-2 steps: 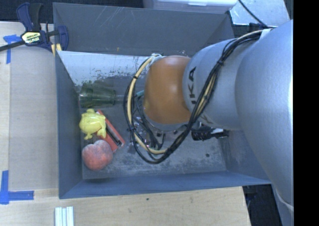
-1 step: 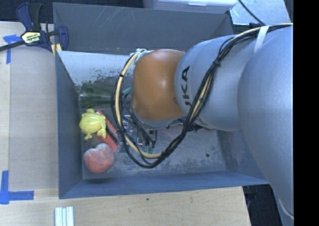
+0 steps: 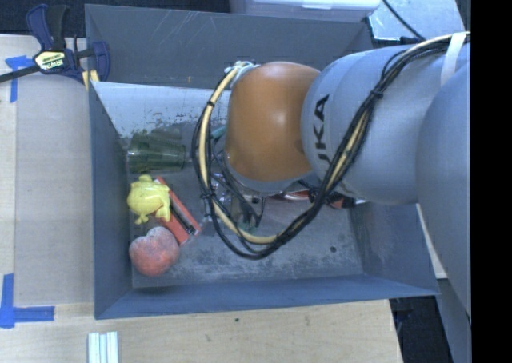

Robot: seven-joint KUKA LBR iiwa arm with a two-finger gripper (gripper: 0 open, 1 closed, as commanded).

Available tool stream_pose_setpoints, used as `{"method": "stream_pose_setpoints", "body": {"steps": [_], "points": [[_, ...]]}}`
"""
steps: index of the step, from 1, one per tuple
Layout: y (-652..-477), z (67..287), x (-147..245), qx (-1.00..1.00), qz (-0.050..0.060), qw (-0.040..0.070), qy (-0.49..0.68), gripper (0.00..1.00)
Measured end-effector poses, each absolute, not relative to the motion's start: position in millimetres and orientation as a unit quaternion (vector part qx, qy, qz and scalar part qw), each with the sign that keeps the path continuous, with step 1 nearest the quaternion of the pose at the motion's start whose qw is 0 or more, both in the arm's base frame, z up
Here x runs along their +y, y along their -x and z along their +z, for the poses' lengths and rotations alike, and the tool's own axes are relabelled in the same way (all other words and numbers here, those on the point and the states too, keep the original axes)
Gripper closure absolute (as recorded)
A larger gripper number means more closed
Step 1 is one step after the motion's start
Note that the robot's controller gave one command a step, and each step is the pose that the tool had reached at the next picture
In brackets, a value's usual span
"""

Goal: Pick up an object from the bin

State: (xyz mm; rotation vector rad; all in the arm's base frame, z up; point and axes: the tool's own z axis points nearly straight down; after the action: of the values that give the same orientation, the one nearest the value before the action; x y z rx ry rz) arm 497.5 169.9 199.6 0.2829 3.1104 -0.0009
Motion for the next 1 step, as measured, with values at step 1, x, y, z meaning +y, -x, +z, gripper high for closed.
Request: {"method": "stream_pose_setpoints", "body": {"steps": [1], "points": [[-501.4,218.2,175.1,0.986,-0.001,0.008,-0.169,1.00]]}}
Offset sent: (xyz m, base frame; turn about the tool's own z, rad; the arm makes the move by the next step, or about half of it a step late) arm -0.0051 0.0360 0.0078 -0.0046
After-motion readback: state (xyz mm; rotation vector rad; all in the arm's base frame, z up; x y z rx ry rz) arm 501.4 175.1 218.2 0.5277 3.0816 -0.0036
